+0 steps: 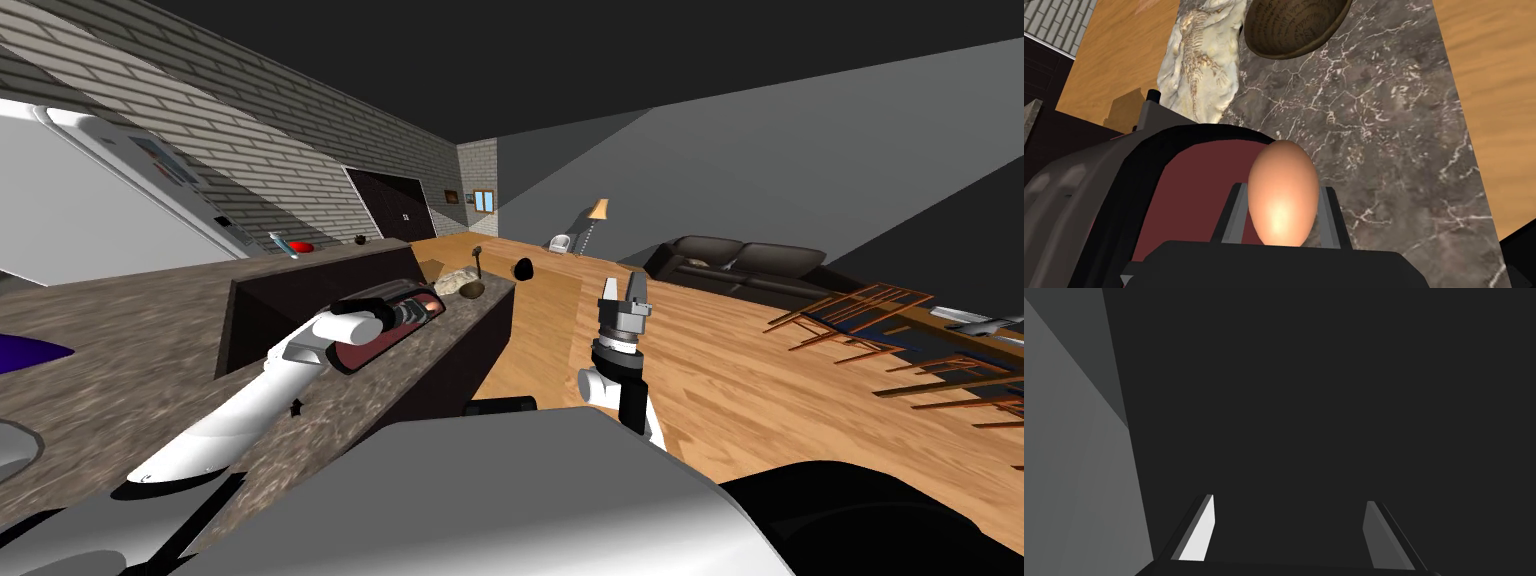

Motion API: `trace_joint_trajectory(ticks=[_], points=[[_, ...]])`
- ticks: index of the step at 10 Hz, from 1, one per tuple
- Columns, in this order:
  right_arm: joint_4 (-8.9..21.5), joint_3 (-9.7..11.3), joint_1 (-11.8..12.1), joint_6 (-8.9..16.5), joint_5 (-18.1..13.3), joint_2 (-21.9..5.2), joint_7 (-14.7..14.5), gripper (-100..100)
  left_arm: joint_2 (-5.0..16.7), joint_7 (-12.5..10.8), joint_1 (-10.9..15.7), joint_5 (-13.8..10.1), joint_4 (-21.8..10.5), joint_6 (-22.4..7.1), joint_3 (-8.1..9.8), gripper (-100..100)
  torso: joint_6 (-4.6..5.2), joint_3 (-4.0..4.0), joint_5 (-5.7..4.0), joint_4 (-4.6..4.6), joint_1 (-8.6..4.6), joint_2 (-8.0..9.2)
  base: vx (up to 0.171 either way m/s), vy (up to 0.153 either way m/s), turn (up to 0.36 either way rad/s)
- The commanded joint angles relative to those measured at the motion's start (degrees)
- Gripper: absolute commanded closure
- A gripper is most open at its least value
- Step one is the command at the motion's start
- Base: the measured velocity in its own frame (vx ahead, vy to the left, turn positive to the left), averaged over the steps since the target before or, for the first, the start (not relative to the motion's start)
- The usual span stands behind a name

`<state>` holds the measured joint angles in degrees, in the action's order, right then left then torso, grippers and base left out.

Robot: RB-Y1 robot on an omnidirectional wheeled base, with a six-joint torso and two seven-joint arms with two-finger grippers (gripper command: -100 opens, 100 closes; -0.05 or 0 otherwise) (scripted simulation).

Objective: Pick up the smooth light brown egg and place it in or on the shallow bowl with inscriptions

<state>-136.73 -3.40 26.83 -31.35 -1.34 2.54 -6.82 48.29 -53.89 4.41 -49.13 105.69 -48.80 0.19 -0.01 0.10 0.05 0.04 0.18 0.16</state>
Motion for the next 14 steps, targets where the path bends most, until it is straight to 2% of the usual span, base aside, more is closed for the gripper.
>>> trace_joint_trajectory(ticks=[1,3,5,7,14], points=[[0.0,0.0,0.0,0.0,0.0,0.0,0.0,0,1.55,-0.6,0.18,-1.88,0.76,0.33,0.53,100,0.0,0.0,0.0,0.0,0.0,0.0,-0.057,0.015,-0.145],[0.0,0.0,0.01,0.0,0.0,0.0,0.0,0,4.23,-2.78,0.02,-3.46,2.45,-0.89,1.45,100,0.03,-0.1,-0.04,-0.04,-0.19,-0.18,0.009,-0.022,-0.113],[-0.01,0.0,0.02,0.0,0.0,0.01,0.0,0,6.42,-4.89,-0.5,-4.27,3.56,-2.92,1.94,100,0.05,-0.36,-0.06,-0.15,-0.39,-0.62,0.125,-0.071,-0.06],[-0.01,0.0,0.03,-0.01,0.0,0.01,0.0,0,7.85,-6.48,-1.12,-4.59,4.13,-4.85,2.05,100,0.09,-0.67,-0.07,-0.29,-0.54,-1.1,0.174,-0.098,-0.036],[-0.02,0.0,0.04,-0.01,0.0,0.01,0.0,0,11.77,-11.58,-2.93,-4.43,5.13,-12.5,2.26,100,0.07,-0.81,-0.04,-0.36,-0.52,-1.33,0.201,-0.096,-0.001]])
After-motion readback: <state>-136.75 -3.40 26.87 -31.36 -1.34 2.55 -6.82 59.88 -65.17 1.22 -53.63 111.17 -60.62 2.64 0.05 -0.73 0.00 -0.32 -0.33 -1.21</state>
